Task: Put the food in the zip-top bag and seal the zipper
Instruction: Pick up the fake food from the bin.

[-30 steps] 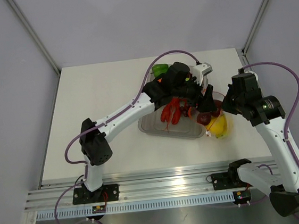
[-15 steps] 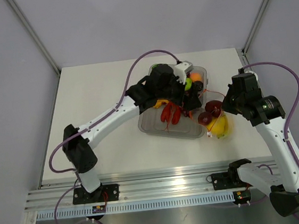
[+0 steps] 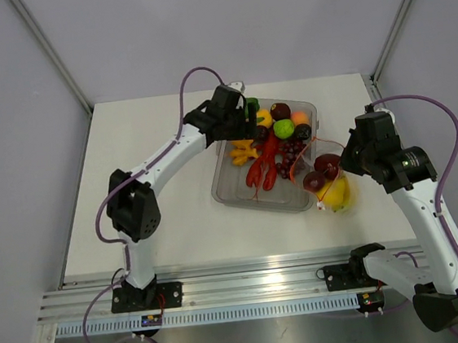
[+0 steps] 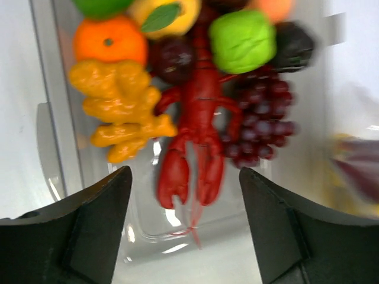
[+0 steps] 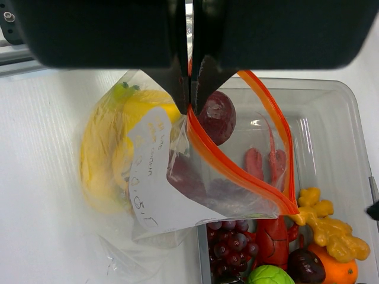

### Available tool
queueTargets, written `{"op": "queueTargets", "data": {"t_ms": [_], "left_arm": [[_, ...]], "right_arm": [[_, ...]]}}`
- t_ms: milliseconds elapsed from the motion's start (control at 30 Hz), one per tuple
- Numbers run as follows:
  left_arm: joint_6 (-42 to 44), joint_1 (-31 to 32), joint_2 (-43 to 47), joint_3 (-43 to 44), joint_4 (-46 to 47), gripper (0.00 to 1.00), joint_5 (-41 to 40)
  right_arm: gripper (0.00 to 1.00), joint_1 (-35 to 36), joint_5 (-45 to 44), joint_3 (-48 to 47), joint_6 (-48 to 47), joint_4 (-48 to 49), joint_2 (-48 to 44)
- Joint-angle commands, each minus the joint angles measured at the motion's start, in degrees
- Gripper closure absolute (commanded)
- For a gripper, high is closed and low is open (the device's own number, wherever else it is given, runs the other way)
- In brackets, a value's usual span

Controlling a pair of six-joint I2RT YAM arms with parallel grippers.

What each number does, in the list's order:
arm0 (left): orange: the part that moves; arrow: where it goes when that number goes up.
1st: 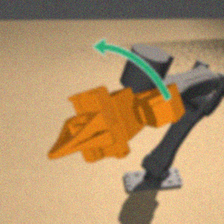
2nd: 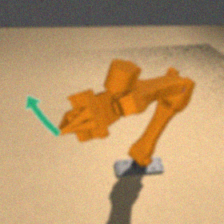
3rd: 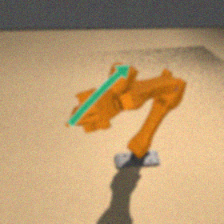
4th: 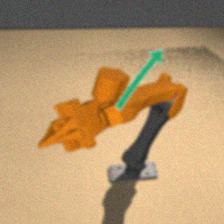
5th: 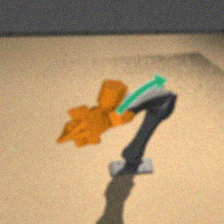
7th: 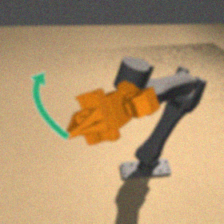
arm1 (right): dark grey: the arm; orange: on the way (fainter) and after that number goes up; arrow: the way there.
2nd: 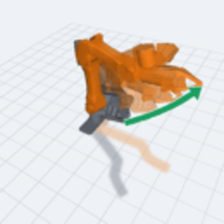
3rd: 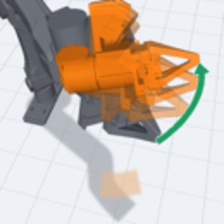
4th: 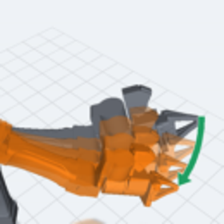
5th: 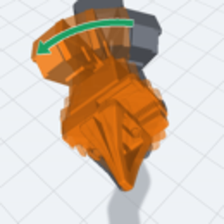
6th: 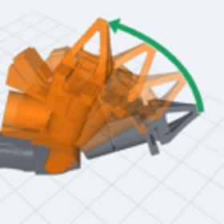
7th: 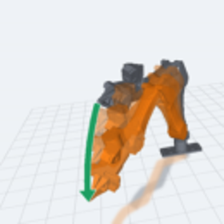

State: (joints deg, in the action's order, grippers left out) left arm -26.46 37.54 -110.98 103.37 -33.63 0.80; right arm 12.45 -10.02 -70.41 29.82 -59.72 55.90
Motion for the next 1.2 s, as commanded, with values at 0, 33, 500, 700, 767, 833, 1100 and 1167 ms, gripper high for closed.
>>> {"op": "queueTargets", "data": {"t_ms": [0,33,500,700,767,833,1100,1167], "left_arm": [[0.89,0.52,-3.80,3.68,-5.84,0.28,-10.46],[0.45,0.60,-4.42,3.85,-5.23,0.30,-10.73],[-1.85,5.70,-18.57,18.26,-10.76,0.31,-29.18],[-0.44,6.75,-23.49,22.40,-12.25,0.24,-34.10],[0.09,7.20,-24.98,22.75,-11.29,0.24,-35.42],[0.35,7.90,-26.47,24.58,-11.98,0.24,-36.13],[0.97,9.30,-30.08,24.68,-12.69,0.26,-41.40],[1.23,9.39,-30.44,24.77,-12.95,0.26,-41.67]], "right_arm": [[1.00,0.38,-0.96,-0.60,-0.21,0.93,-0.18],[1.00,0.30,-0.79,-0.69,-0.12,1.01,-0.26],[1.00,0.21,0.18,-0.52,-0.64,1.98,1.05],[1.00,0.30,0.26,0.01,-0.91,2.42,1.14],[1.00,0.30,0.53,0.27,-0.82,2.77,1.32],[1.00,0.38,0.97,0.45,-0.73,3.03,1.49],[1.00,0.30,0.71,0.10,-1.78,2.86,1.76],[1.00,0.38,0.53,-0.16,-1.96,2.77,2.02]]}}
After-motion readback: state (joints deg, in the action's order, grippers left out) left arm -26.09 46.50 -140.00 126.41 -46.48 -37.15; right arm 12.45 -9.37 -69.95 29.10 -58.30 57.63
